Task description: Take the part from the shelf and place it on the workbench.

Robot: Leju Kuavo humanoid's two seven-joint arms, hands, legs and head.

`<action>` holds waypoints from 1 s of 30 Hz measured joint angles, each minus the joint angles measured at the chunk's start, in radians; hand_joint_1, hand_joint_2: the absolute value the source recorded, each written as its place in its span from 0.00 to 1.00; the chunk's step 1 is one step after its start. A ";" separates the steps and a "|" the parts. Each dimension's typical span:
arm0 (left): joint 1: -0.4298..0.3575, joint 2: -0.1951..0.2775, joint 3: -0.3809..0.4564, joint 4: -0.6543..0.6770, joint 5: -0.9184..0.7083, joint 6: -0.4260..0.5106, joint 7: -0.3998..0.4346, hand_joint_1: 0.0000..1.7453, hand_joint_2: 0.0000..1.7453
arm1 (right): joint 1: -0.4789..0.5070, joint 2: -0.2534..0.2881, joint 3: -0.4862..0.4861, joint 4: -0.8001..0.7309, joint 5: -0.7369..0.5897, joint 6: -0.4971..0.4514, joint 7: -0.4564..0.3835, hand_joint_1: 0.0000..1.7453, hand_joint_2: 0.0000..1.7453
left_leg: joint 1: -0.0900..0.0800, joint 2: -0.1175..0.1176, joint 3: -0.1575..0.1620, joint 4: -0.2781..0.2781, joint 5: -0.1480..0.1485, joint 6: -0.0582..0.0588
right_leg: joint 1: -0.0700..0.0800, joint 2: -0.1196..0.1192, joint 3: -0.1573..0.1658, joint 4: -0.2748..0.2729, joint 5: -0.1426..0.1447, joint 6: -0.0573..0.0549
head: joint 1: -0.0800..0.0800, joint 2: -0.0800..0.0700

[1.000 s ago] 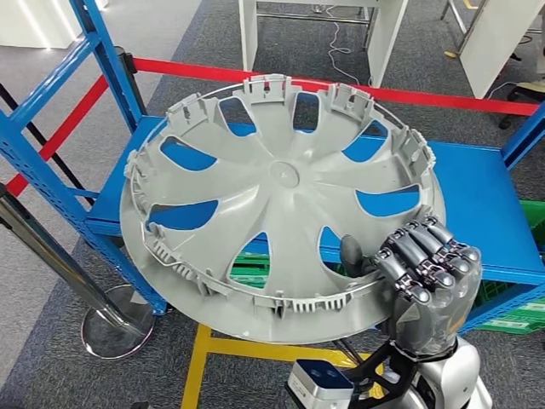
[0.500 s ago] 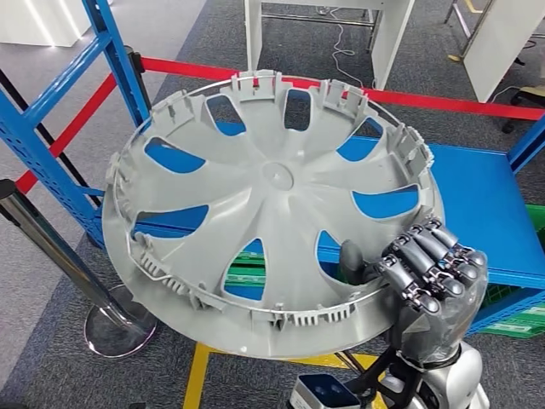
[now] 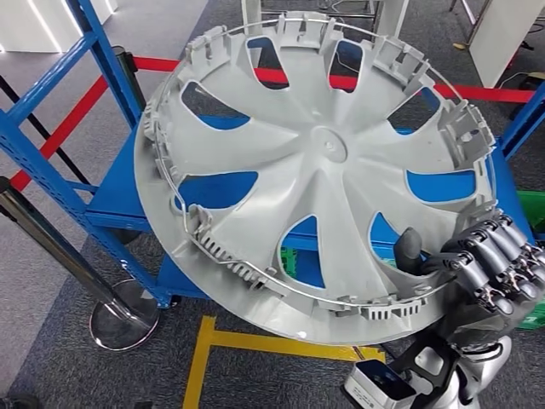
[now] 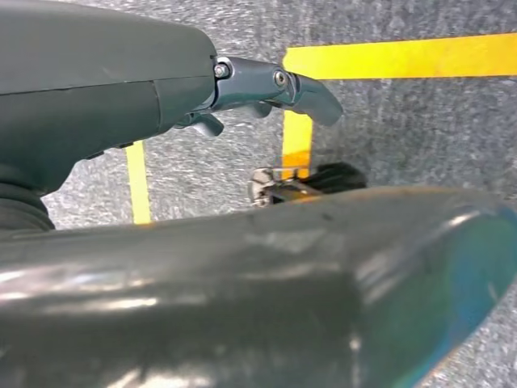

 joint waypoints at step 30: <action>-0.031 -0.006 -0.016 0.000 -0.018 0.014 0.050 0.00 0.00 | 0.000 0.027 -0.050 0.007 0.061 0.000 -0.002 1.00 1.00 | -0.001 0.005 -0.031 -0.042 0.053 -0.004 | 0.013 -0.003 0.079 -0.056 -0.023 -0.011 | 0.001 0.000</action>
